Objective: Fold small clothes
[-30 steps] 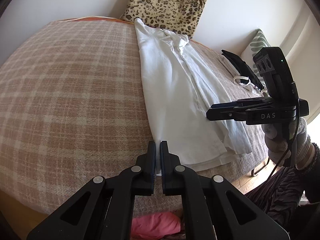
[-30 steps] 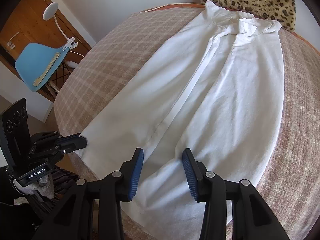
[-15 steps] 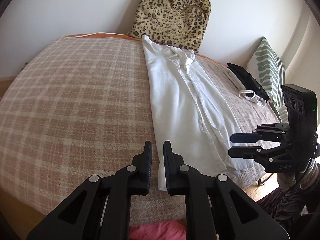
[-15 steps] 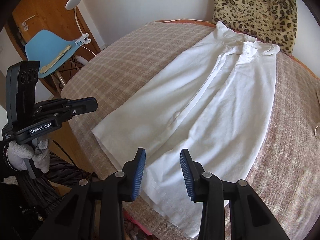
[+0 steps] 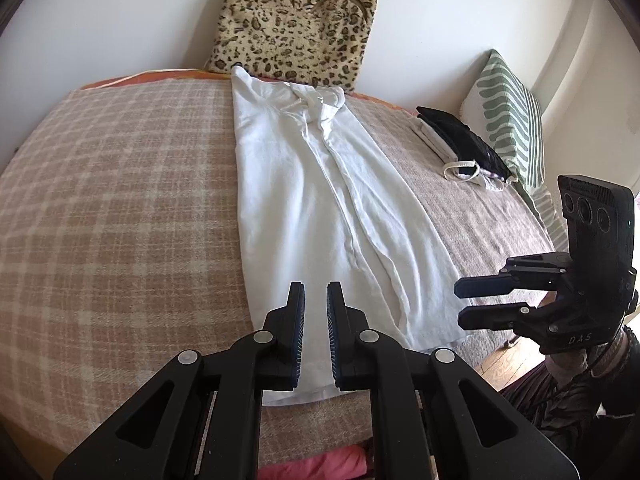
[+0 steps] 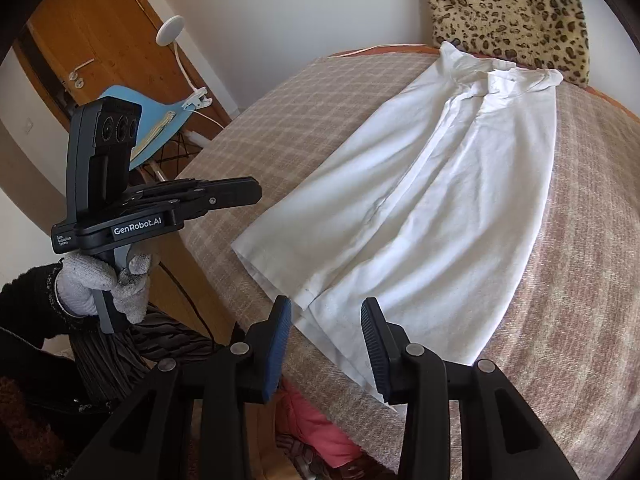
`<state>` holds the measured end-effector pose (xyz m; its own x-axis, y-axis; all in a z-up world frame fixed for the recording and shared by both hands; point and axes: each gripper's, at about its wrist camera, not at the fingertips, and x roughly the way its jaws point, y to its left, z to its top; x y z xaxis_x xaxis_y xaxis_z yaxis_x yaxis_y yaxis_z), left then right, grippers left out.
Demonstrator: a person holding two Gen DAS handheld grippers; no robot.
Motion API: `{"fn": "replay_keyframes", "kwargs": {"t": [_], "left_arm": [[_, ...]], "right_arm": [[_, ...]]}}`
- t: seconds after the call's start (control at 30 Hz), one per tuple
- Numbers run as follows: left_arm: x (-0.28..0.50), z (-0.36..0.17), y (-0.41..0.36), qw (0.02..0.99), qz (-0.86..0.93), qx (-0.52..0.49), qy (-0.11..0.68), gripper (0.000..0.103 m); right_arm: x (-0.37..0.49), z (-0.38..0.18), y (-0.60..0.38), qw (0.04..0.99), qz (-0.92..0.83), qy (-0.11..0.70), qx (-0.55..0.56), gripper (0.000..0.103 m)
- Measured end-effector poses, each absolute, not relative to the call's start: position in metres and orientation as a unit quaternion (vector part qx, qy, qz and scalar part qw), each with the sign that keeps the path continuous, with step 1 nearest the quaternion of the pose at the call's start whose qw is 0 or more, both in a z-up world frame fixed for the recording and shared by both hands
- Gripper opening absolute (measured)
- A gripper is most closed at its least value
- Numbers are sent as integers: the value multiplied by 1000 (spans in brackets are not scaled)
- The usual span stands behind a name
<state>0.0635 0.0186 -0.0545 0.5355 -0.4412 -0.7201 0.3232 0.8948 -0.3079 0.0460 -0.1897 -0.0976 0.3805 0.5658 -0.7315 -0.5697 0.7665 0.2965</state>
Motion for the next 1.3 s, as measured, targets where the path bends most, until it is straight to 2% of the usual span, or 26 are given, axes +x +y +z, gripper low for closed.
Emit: {"fn": "replay_keyframes", "kwargs": {"t": [0.17, 0.33, 0.4, 0.47, 0.57, 0.6, 0.7, 0.8, 1.03, 1.3], "left_arm": [[54, -64, -30, 856, -278, 8, 435, 10], [49, -83, -54, 833, -301, 43, 462, 10], [47, -88, -54, 835, -299, 45, 461, 12], [43, -87, -53, 835, -302, 44, 458, 15], [36, -81, -45, 839, -302, 41, 451, 18], [34, -77, -38, 845, -294, 31, 445, 20], [37, -68, -9, 859, -265, -18, 437, 39], [45, -64, 18, 867, -235, -49, 436, 39], [62, -72, 56, 860, -193, -119, 458, 39], [80, -49, 46, 874, -199, -80, 436, 39]], "right_arm": [[52, -111, -213, 865, 215, 452, -35, 39], [50, -126, -226, 843, 237, 483, -8, 39], [44, -127, -223, 846, 238, 477, -23, 37], [40, -128, -223, 848, 238, 472, -34, 31], [39, -129, -231, 848, 242, 472, -11, 31], [39, -130, -234, 846, 246, 472, 2, 32], [41, -133, -243, 838, 267, 474, 45, 38], [40, -136, -250, 836, 281, 464, 80, 45], [45, -139, -261, 825, 295, 469, 116, 45], [59, -127, -270, 829, 280, 467, 130, 46]]}}
